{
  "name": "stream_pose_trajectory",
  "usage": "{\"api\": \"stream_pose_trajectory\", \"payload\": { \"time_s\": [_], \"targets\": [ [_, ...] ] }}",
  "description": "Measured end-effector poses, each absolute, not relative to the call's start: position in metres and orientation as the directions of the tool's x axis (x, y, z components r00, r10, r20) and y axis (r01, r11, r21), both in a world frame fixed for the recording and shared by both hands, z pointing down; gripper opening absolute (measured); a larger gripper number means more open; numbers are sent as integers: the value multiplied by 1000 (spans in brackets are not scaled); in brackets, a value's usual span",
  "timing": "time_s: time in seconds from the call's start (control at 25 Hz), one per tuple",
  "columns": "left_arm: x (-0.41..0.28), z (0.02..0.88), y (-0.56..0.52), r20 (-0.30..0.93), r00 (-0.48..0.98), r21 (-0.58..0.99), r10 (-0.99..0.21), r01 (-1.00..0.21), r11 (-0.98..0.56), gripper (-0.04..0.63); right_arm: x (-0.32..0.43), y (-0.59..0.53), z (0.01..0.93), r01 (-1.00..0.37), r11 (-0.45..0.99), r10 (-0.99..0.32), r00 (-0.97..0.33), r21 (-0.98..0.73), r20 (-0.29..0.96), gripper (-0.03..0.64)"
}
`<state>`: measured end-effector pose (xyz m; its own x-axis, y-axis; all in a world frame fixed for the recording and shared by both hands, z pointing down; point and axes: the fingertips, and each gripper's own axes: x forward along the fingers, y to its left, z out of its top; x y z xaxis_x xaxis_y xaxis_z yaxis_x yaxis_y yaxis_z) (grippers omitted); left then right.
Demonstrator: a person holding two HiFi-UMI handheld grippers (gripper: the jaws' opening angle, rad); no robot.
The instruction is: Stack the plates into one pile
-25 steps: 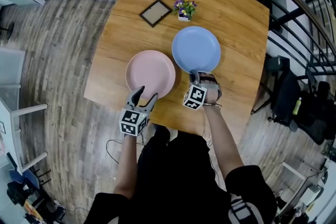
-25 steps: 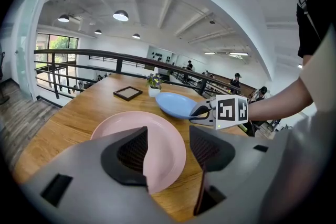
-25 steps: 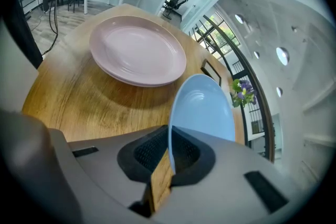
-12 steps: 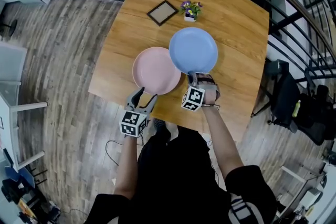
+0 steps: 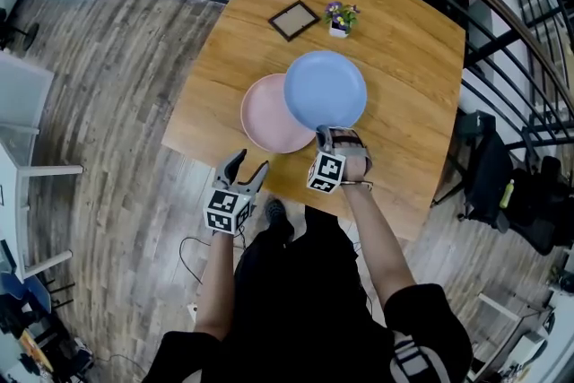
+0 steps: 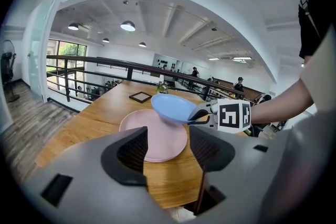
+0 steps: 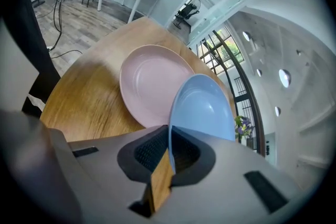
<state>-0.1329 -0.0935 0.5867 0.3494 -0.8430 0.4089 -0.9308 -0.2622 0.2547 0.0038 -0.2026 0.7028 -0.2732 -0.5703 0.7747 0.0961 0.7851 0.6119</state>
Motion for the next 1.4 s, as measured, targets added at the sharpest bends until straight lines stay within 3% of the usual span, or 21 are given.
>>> {"api": "stream_pose_trajectory", "payload": {
  "time_s": [1.4],
  "targets": [
    [-182, 584, -33, 420, 268, 228, -867, -956, -185, 258, -77, -131, 729, 284, 781, -468, -323, 556, 822, 25]
  ]
}}
